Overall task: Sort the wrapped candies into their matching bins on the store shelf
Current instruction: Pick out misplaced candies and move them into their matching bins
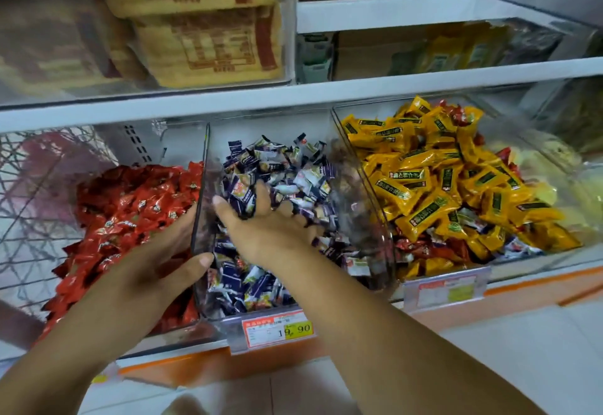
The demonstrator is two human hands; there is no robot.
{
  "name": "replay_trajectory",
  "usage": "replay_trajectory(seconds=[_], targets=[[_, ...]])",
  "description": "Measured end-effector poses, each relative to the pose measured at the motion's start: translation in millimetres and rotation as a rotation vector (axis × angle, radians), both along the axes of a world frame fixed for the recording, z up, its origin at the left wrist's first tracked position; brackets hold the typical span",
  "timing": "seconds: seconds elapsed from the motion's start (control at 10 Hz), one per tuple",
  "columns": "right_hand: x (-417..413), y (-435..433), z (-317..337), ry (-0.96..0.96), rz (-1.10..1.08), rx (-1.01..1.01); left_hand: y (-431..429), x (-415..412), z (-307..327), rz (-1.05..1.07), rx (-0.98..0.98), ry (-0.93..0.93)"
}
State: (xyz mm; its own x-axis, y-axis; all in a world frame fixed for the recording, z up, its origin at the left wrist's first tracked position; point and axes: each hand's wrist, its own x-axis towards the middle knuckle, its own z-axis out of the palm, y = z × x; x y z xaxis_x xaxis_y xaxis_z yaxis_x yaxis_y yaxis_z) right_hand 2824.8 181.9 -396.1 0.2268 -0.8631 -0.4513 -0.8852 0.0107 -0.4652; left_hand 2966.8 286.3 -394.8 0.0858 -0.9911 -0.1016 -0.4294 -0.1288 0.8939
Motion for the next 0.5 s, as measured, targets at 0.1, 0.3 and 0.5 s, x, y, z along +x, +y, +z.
replay_trajectory(seconds=[0.1, 0.3, 0.5], targets=[[3.4, 1.0, -4.0, 0.020, 0.050, -0.058, -0.5, 3.3, -9.2, 0.024, 0.062, 0.047], [6.2, 7.3, -9.1, 0.014, 0.099, -0.154, -5.9, 12.3, -17.6, -0.011, 0.072, 0.008], [-26.2, -19.3, 5.9, 0.059, 0.177, -0.085, -1.4, 2.6, -6.0, 0.032, 0.017, 0.070]])
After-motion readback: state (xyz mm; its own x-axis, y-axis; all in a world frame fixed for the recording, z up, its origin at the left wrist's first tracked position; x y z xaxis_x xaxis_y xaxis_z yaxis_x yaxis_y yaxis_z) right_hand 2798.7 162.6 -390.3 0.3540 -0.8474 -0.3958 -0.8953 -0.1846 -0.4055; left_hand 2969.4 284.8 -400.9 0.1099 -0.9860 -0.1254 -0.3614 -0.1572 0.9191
